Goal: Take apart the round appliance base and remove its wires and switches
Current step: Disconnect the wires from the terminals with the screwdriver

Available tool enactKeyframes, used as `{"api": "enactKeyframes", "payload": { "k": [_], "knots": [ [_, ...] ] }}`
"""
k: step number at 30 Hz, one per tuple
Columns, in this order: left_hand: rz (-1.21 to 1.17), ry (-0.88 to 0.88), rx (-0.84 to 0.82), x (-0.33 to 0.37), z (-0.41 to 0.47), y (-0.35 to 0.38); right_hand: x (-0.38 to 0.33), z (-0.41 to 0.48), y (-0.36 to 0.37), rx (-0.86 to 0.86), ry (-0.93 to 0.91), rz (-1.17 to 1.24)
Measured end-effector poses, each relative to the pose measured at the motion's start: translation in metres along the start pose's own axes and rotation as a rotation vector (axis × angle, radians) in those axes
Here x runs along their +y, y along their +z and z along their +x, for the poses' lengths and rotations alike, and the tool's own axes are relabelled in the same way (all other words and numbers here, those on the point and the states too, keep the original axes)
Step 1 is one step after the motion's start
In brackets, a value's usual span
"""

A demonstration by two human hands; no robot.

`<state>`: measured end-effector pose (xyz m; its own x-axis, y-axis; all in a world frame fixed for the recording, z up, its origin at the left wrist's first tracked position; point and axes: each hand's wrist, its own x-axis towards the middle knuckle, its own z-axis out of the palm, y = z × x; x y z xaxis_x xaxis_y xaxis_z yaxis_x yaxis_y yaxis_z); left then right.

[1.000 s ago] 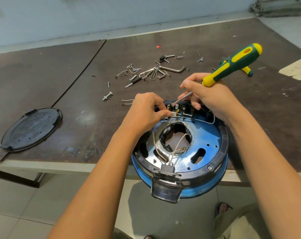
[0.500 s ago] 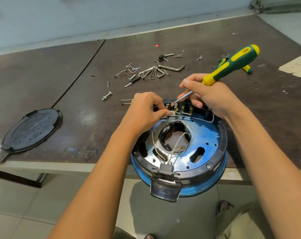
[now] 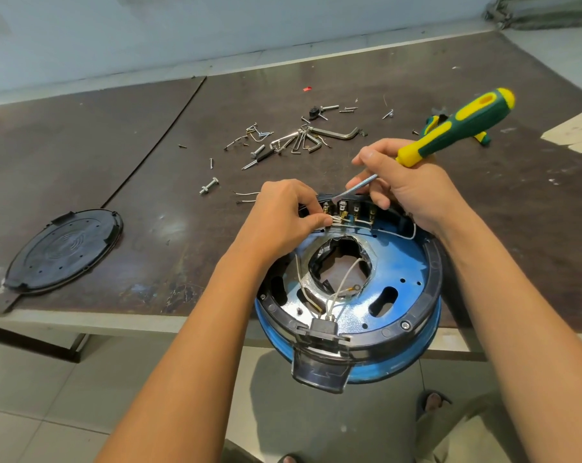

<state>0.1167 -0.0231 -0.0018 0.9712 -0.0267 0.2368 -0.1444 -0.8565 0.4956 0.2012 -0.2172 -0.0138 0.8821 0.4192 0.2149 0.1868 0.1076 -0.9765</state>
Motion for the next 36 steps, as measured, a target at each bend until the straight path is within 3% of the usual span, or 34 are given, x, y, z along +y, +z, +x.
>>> {"api": "enactKeyframes", "payload": {
  "k": [11,21,25,31,36],
  "knots": [
    [-0.002,-0.007,0.009,-0.0016,0.0008,0.001,-0.0045,-0.0023,0.0012,-0.038,-0.031,-0.098],
    [0.001,-0.014,-0.006,0.0003,0.001,-0.0003,-0.001,0.0013,0.001,0.062,0.17,-0.02],
    [0.0,-0.015,-0.003,0.0012,0.0009,-0.0007,-0.0016,0.0022,0.0026,0.037,0.155,-0.114],
    [0.005,-0.012,-0.004,0.0011,0.0004,-0.0007,-0.0017,-0.001,0.0002,0.06,0.136,0.051],
    [0.002,-0.01,0.0,0.001,0.0004,-0.0011,-0.0023,-0.002,0.0008,0.031,0.125,-0.014]
  ]
}}
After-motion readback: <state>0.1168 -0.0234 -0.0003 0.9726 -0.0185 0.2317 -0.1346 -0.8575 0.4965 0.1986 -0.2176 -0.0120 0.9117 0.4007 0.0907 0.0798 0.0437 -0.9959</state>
